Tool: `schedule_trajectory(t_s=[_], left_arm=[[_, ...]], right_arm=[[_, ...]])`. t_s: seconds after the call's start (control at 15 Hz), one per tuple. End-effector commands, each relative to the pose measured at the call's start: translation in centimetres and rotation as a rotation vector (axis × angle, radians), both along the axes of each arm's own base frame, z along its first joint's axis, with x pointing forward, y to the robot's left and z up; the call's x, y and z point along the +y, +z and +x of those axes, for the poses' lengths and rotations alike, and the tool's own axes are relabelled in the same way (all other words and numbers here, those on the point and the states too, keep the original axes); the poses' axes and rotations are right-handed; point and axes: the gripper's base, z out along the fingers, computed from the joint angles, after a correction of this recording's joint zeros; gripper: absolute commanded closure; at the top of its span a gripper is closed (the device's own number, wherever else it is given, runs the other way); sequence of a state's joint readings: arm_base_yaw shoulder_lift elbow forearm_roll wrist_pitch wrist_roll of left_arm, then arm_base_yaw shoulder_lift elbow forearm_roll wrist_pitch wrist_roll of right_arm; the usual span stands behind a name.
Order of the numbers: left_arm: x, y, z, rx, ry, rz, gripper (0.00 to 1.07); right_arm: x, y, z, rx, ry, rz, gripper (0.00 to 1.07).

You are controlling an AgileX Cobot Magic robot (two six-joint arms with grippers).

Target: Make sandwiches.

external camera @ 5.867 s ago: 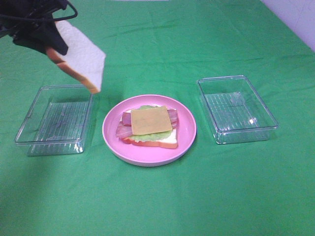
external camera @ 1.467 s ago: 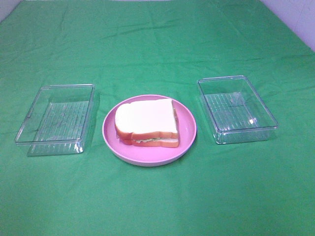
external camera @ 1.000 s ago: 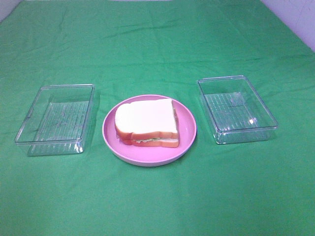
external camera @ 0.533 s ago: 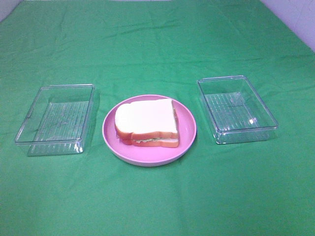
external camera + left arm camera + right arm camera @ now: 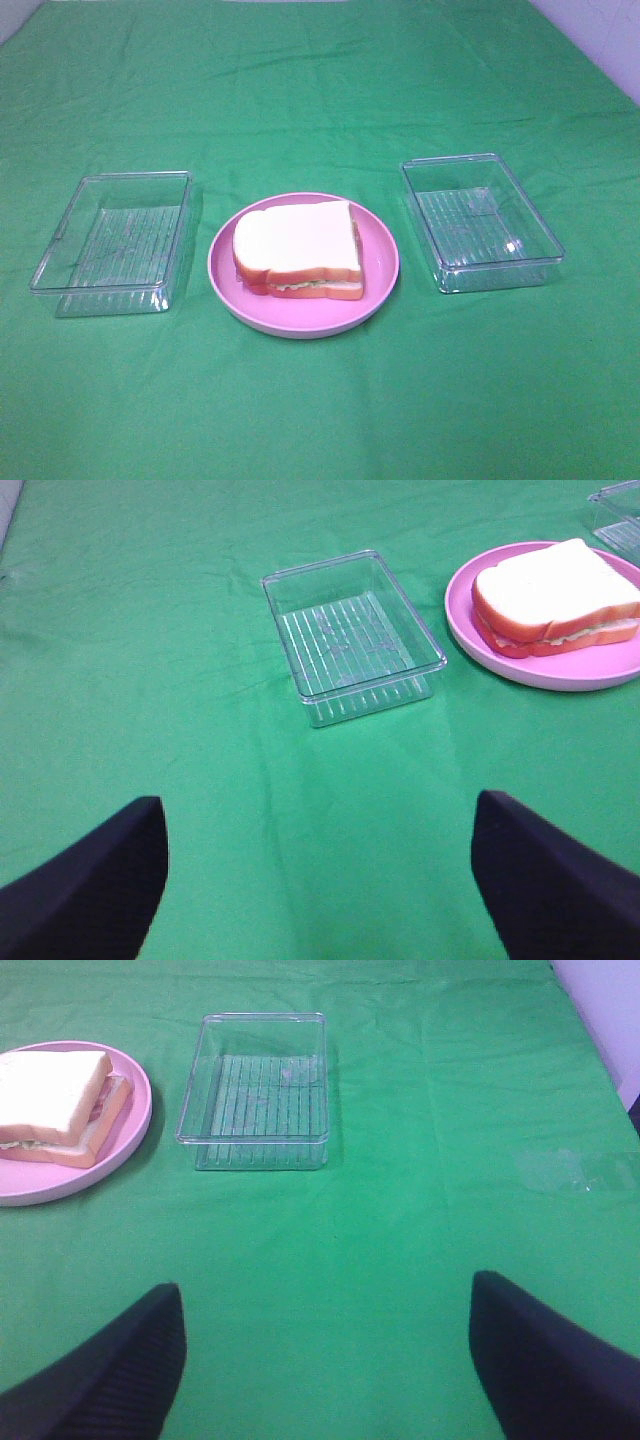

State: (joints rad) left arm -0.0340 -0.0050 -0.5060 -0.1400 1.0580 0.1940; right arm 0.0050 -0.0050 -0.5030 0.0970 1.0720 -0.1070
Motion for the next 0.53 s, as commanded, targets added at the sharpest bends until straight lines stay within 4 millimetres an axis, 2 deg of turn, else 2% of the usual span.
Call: schedule_trajectory(t_s=[0.07, 0.53], left_arm=[[-0.06, 0.02, -0.41, -0.025, 0.0, -0.015, 0.27], [-0.06, 0.02, -0.42, -0.026, 0.0, -0.016, 0.27]], right_arm=[[0.02, 0.03, -0.16, -0.025, 0.001, -0.009, 0.33], [0.02, 0.03, -0.16, -0.025, 0.001, -0.009, 0.33]])
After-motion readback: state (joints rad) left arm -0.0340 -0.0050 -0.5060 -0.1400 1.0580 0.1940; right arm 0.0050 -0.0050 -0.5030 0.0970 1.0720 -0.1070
